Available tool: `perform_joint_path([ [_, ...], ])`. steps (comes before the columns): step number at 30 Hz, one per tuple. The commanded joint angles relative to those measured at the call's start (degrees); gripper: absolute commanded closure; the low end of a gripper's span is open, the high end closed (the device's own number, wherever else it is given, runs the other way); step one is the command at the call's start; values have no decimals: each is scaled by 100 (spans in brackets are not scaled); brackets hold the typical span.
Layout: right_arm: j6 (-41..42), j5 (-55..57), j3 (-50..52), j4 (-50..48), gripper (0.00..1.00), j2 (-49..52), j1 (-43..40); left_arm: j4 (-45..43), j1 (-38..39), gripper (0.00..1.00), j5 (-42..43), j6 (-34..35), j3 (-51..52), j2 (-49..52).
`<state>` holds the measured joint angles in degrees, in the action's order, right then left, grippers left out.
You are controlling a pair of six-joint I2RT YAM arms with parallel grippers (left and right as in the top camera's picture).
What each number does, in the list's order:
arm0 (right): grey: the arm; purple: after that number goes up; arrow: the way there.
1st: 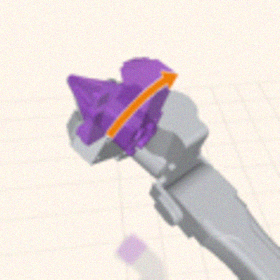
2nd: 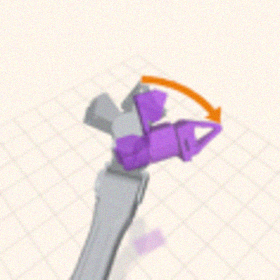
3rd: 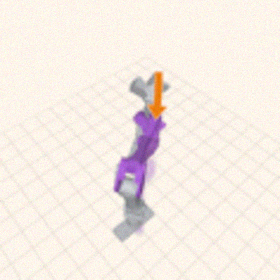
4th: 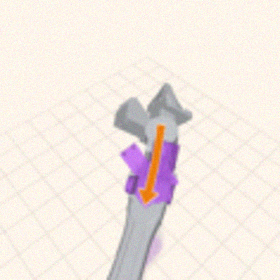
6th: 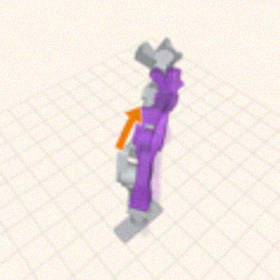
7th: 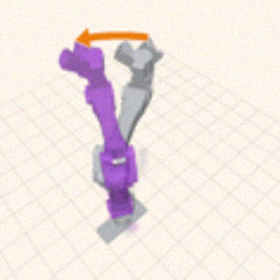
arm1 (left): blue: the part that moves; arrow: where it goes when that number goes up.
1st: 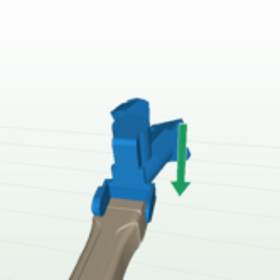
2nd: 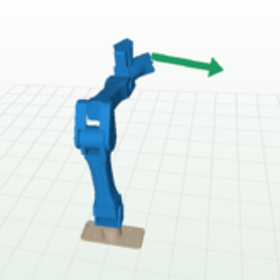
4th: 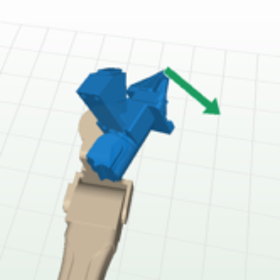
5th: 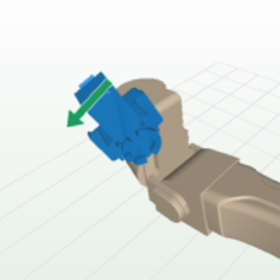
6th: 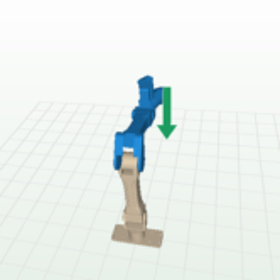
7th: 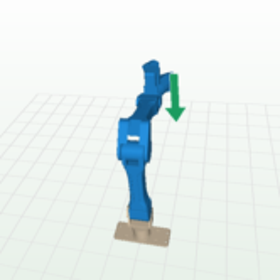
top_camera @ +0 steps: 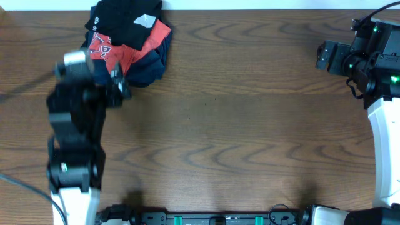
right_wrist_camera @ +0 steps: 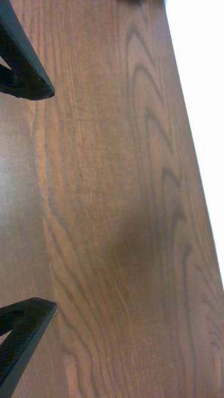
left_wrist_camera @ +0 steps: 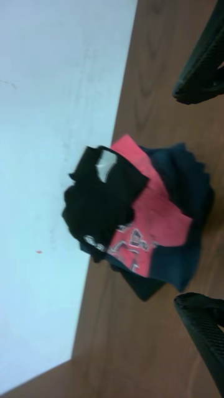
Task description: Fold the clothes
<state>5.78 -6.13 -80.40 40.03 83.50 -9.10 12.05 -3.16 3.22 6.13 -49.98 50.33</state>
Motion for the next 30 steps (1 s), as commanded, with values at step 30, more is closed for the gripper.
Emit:
perform_joint_path([
  [30, -72, 33, -15, 7, 1, -57, 13, -1222, -273, 2, 623, 15, 4304, -4354],
])
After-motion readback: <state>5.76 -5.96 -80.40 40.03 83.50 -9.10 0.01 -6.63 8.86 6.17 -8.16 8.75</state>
